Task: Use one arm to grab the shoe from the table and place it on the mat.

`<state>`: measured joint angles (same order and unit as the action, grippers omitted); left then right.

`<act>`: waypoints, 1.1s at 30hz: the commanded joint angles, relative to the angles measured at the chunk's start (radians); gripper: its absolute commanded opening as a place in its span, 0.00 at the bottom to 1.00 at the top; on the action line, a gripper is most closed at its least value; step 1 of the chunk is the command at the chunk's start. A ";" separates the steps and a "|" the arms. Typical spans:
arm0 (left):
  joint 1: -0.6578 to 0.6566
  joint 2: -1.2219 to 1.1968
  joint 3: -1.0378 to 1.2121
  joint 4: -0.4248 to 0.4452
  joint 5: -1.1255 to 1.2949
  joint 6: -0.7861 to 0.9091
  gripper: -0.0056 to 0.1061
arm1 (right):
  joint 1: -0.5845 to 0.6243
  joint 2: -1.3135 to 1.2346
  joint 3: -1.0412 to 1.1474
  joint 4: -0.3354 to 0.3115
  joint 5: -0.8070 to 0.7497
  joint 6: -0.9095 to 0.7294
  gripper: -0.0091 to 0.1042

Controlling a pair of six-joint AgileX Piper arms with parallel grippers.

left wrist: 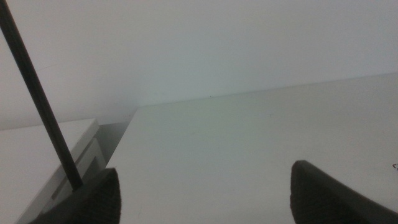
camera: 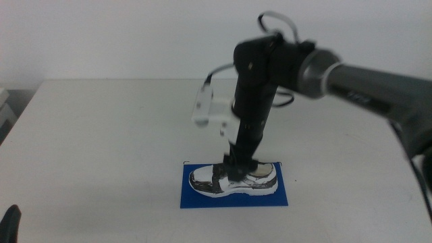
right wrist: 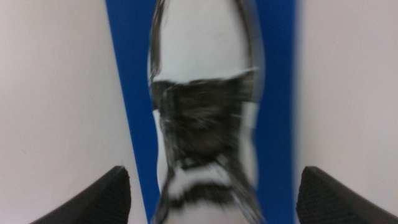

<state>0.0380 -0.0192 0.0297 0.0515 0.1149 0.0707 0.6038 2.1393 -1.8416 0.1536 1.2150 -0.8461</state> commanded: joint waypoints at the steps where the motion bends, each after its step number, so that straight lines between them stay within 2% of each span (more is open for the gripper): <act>1: -0.005 -0.007 0.005 -0.009 -0.082 -0.006 0.89 | -0.013 -0.157 -0.032 0.003 -0.031 0.067 0.71; 8: -0.005 -0.007 0.005 -0.009 -0.082 -0.006 0.89 | -0.091 -0.412 -0.029 -0.120 -0.095 0.401 0.70; 13: -0.005 -0.007 0.005 -0.009 -0.082 -0.006 0.89 | -0.150 -0.582 -0.017 -0.286 -0.099 0.687 0.70; 15: -0.005 -0.007 0.005 -0.009 -0.082 -0.006 0.89 | -0.173 -0.657 0.032 -0.316 -0.129 0.780 0.70; 21: -0.005 -0.007 0.005 -0.009 -0.082 -0.006 0.89 | -0.266 -0.965 0.365 -0.324 -0.382 0.831 0.70; 26: -0.005 -0.007 0.005 -0.009 -0.082 -0.006 0.89 | -0.366 -1.222 0.747 -0.316 -0.675 0.831 0.70; 30: -0.005 -0.007 0.005 -0.009 -0.082 -0.006 0.89 | -0.442 -1.409 1.031 -0.263 -0.893 0.831 0.70; 33: -0.005 -0.007 0.005 -0.009 -0.082 -0.006 0.89 | -0.492 -1.531 1.213 -0.213 -0.986 0.830 0.70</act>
<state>0.0380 -0.0192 0.0297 0.0515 0.1149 0.0707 0.1379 0.6554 -0.6738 -0.0795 0.3681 -0.0125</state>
